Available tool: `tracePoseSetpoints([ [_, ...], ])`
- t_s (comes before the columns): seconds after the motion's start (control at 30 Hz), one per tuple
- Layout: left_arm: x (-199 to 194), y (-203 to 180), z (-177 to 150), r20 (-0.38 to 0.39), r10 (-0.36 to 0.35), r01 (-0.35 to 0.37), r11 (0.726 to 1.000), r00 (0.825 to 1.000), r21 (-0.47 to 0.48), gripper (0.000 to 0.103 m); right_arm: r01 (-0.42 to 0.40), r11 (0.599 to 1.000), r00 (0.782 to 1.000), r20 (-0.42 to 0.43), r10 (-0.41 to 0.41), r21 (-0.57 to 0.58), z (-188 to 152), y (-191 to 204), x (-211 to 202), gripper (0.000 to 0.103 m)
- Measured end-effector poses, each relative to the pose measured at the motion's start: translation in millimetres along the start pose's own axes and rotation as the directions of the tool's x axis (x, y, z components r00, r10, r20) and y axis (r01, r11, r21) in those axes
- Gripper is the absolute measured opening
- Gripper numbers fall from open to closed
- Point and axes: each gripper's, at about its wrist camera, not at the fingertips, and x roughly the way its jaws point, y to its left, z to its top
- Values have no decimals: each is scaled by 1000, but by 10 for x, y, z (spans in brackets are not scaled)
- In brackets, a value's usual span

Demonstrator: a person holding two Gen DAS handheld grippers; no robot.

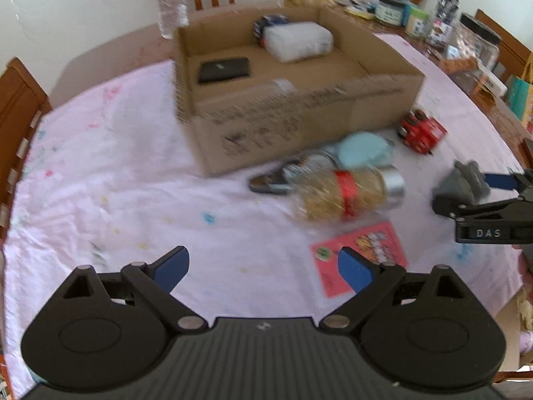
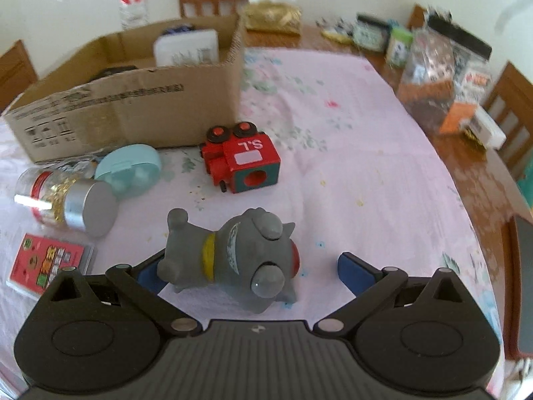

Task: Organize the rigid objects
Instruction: 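Move right tool to gray cat figure while left tool approaches pink card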

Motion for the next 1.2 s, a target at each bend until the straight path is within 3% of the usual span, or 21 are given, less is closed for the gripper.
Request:
tracePoseSetpoints([
  [0.3, 193, -407, -72, -17, -46, 45, 998, 999, -35, 96, -82, 991, 995, 41, 87, -102, -65, -95, -23, 103],
  [0.53, 273, -589, -100, 33, -17, 19, 996, 999, -85, 99, -127, 979, 989, 49, 136, -159, -99, -149, -25, 103],
  [0.77, 348, -736, -131, 12, 31, -29, 995, 999, -92, 100, -138, 975, 988, 51, 149, -172, -103, -152, -37, 103],
  [1.2, 300, -305, -257, 16, 69, -66, 987, 997, -149, 100, -169, 964, 985, 11, 175, -205, -38, 88, -43, 103],
])
